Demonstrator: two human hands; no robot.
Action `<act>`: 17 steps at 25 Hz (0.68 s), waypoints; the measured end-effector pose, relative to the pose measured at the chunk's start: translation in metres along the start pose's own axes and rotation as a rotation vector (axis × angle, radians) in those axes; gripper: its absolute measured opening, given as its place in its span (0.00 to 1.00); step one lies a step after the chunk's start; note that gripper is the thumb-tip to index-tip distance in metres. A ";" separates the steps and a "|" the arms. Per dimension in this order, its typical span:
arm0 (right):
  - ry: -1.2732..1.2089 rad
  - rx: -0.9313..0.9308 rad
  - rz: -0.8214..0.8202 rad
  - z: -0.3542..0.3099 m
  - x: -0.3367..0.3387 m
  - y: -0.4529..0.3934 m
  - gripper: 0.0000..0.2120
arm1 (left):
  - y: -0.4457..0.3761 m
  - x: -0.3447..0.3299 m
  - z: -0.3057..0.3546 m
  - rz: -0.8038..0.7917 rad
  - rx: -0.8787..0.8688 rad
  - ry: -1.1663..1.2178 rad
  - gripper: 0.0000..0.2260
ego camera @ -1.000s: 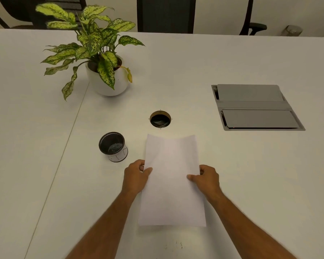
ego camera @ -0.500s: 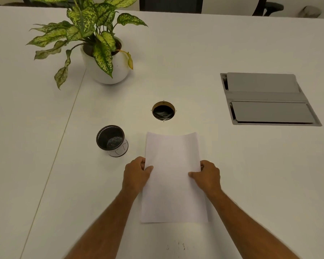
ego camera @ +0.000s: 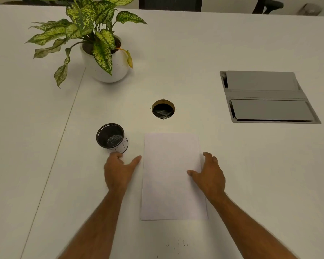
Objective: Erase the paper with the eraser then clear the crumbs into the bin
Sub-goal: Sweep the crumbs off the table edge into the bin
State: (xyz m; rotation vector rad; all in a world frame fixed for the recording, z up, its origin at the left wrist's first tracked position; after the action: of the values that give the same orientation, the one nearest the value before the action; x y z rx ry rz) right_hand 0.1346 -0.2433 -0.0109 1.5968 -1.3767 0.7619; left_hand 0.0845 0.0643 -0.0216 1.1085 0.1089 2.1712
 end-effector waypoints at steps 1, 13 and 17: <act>-0.015 0.008 0.013 0.000 -0.001 0.002 0.40 | -0.004 0.005 -0.002 0.043 0.034 0.018 0.34; -0.118 0.170 0.162 -0.006 0.002 0.041 0.29 | -0.033 0.025 0.028 0.078 -0.160 0.382 0.39; -0.148 0.223 0.166 0.004 -0.001 0.061 0.27 | -0.014 0.030 0.019 -0.015 -0.191 0.366 0.40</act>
State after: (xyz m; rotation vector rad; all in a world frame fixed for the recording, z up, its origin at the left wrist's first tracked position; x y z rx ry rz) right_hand 0.0749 -0.2472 0.0002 1.7551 -1.5912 0.9385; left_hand 0.0945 0.0891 0.0056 0.5954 0.0702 2.2954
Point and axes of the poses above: each hand's wrist, its own y-axis away from the middle knuckle, its own x-axis out of the back of the hand, z = x × y, the point moved 4 cm from there along -y, towards the middle knuckle, and after that the axes turned 9 degrees about x, right-handed, at the moved point
